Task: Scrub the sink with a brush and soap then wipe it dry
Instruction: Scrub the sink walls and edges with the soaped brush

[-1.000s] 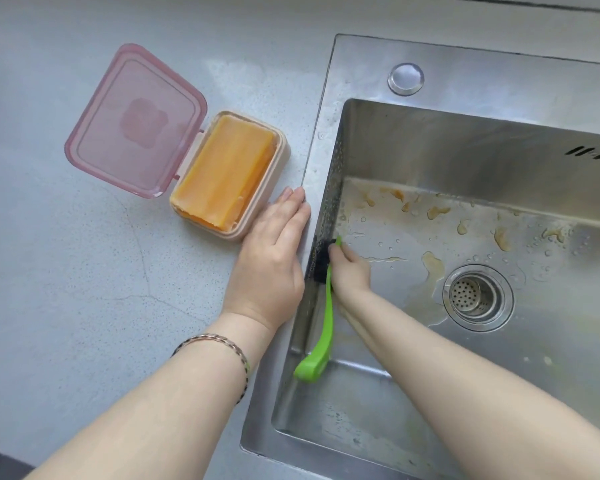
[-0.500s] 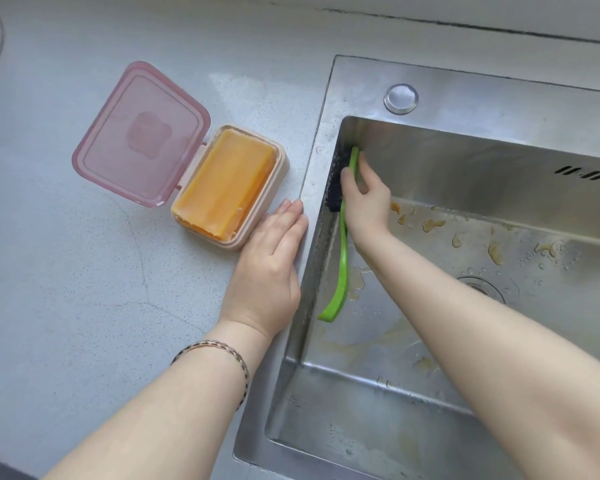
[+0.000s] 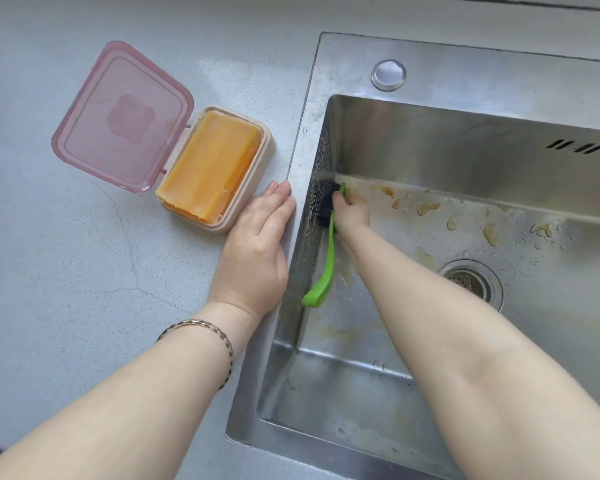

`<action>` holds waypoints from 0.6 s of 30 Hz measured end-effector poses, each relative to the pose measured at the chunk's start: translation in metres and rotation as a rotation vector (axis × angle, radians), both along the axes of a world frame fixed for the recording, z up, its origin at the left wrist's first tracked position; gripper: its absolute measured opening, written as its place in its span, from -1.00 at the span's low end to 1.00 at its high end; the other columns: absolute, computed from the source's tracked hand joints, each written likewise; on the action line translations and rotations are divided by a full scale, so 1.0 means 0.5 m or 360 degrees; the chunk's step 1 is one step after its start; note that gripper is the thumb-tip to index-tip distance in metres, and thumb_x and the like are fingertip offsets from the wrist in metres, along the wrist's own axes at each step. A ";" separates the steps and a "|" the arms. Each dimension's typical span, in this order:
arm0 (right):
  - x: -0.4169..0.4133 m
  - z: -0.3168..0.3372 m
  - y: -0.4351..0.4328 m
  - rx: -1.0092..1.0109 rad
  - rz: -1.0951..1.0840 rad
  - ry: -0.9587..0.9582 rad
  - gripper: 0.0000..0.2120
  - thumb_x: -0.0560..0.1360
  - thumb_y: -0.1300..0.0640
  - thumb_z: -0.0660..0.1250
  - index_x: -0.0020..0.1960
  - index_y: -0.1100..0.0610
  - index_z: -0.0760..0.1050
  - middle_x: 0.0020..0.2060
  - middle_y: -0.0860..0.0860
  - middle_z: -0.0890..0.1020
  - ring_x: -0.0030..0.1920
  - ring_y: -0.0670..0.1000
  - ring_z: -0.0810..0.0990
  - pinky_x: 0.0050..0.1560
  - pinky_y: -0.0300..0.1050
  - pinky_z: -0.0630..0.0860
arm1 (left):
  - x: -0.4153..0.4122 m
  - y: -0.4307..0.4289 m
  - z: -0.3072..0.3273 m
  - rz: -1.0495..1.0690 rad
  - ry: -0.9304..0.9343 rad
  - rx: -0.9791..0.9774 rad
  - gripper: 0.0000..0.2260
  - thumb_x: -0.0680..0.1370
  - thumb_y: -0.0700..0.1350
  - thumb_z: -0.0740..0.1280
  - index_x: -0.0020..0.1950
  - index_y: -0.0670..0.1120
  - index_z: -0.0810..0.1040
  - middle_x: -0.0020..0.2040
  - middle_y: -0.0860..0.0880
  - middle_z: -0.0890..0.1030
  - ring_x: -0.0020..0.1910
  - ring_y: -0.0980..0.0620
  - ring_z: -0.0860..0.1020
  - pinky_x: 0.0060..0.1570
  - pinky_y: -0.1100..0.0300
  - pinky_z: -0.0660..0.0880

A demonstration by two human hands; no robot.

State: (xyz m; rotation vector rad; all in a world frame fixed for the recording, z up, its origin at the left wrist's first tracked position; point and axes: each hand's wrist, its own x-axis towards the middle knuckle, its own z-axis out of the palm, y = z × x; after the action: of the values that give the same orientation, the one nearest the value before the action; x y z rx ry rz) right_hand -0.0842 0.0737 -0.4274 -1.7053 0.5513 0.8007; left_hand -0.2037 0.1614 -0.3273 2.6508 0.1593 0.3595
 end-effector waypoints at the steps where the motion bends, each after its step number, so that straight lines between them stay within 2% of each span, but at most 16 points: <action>1: -0.022 0.004 -0.004 -0.0007 0.0019 0.0061 -0.57 0.60 0.10 0.16 0.44 0.17 0.29 0.37 0.07 0.42 0.37 0.09 0.37 0.35 -0.17 0.24 | -0.001 0.000 0.000 0.0003 0.0001 0.0001 -0.60 0.47 -0.33 0.02 0.22 -0.36 0.48 0.27 -0.27 0.48 0.31 -0.08 0.33 0.38 0.15 0.19; 3: -0.097 0.016 -0.016 -0.0109 0.0158 0.0226 -0.61 0.59 0.11 0.16 0.38 0.20 0.38 0.31 0.10 0.48 0.31 0.13 0.44 0.30 -0.13 0.31 | -0.001 0.001 -0.001 0.0007 -0.0005 0.0005 -0.61 0.48 -0.32 0.01 0.21 -0.37 0.48 0.26 -0.27 0.48 0.31 -0.08 0.33 0.38 0.17 0.18; 6: -0.224 0.026 -0.027 -0.0273 0.0285 0.0514 -0.69 0.56 0.15 0.18 0.20 0.29 0.51 0.05 0.15 0.58 0.15 0.18 0.54 0.16 -0.07 0.42 | -0.002 -0.002 0.001 0.0013 -0.0004 0.0011 -0.60 0.49 -0.31 0.01 0.20 -0.37 0.49 0.26 -0.28 0.49 0.30 -0.09 0.34 0.37 0.16 0.20; 9: -0.314 0.040 -0.030 -0.0237 0.0263 0.0725 -0.82 0.55 0.19 0.21 0.07 0.24 0.50 -0.19 0.10 0.46 -0.04 0.11 0.50 -0.03 -0.13 0.43 | 0.000 -0.006 0.008 0.0021 0.0029 -0.0004 -0.60 0.49 -0.30 0.00 0.21 -0.36 0.49 0.26 -0.27 0.49 0.30 -0.14 0.38 0.35 0.10 0.23; 10: -0.337 0.056 -0.032 -0.0216 0.0266 0.0834 -0.90 0.54 0.16 0.22 -0.03 0.20 0.44 -0.25 0.08 0.42 -0.12 0.08 0.46 -0.17 -0.18 0.38 | -0.002 -0.006 0.011 0.0022 0.0044 -0.0007 -0.60 0.49 -0.30 0.00 0.21 -0.36 0.49 0.26 -0.27 0.48 0.30 -0.17 0.40 0.34 0.08 0.23; 12: -0.361 0.071 -0.042 -0.0187 0.0240 0.1007 -0.74 0.54 0.10 0.23 -0.26 0.13 0.24 -0.35 0.05 0.30 -0.35 -0.03 0.30 -0.40 -0.23 0.15 | -0.002 -0.006 0.012 0.0023 0.0064 -0.0003 -0.59 0.49 -0.29 0.00 0.22 -0.36 0.48 0.26 -0.27 0.48 0.30 -0.20 0.41 0.34 0.09 0.22; 13: -0.360 0.074 -0.045 -0.0184 0.0204 0.1051 -0.66 0.55 0.08 0.22 -0.31 0.12 0.16 -0.38 0.04 0.25 -0.41 -0.06 0.19 -0.43 -0.25 0.08 | -0.003 -0.005 0.013 0.0021 0.0072 -0.0003 -0.59 0.48 -0.29 0.00 0.22 -0.36 0.48 0.26 -0.27 0.48 0.30 -0.20 0.41 0.35 0.11 0.21; 15: -0.332 0.074 -0.043 -0.0118 0.0132 0.1009 -0.76 0.58 0.09 0.18 -0.21 0.16 0.27 -0.33 0.04 0.28 -0.42 -0.08 0.14 -0.44 -0.26 0.07 | -0.002 -0.005 0.013 0.0018 0.0082 -0.0016 -0.59 0.48 -0.29 0.00 0.22 -0.36 0.48 0.27 -0.27 0.48 0.30 -0.20 0.41 0.35 0.13 0.21; 16: -0.313 0.072 -0.040 -0.0098 0.0117 0.0912 -0.86 0.58 0.09 0.17 -0.06 0.17 0.35 -0.30 0.05 0.32 -0.42 -0.07 0.16 -0.43 -0.25 0.09 | -0.002 -0.005 0.013 0.0017 0.0079 -0.0024 -0.59 0.48 -0.30 0.00 0.21 -0.36 0.49 0.26 -0.27 0.49 0.29 -0.20 0.41 0.35 0.12 0.21; 17: -0.299 0.071 -0.039 -0.0079 0.0115 0.0814 -0.84 0.58 0.09 0.18 0.09 0.16 0.40 -0.29 0.05 0.35 -0.40 -0.05 0.23 -0.42 -0.24 0.16 | -0.001 -0.006 0.013 0.0013 0.0069 -0.0026 -0.59 0.48 -0.30 0.01 0.21 -0.36 0.49 0.26 -0.28 0.49 0.29 -0.20 0.42 0.34 0.11 0.22; 18: -0.297 0.067 -0.037 -0.0078 0.0137 0.0767 -0.81 0.57 0.10 0.17 0.13 0.14 0.42 -0.27 0.06 0.38 -0.35 -0.01 0.32 -0.40 -0.22 0.24 | -0.001 -0.005 0.012 0.0010 0.0058 -0.0025 -0.60 0.48 -0.31 0.01 0.20 -0.37 0.49 0.25 -0.28 0.49 0.28 -0.21 0.42 0.34 0.10 0.22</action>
State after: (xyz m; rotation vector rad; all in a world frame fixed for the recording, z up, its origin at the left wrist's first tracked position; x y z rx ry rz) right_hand -0.2327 0.0554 -0.3938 -1.5886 0.8313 1.2833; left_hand -0.2043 0.1586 -0.3215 2.6431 0.1812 0.3113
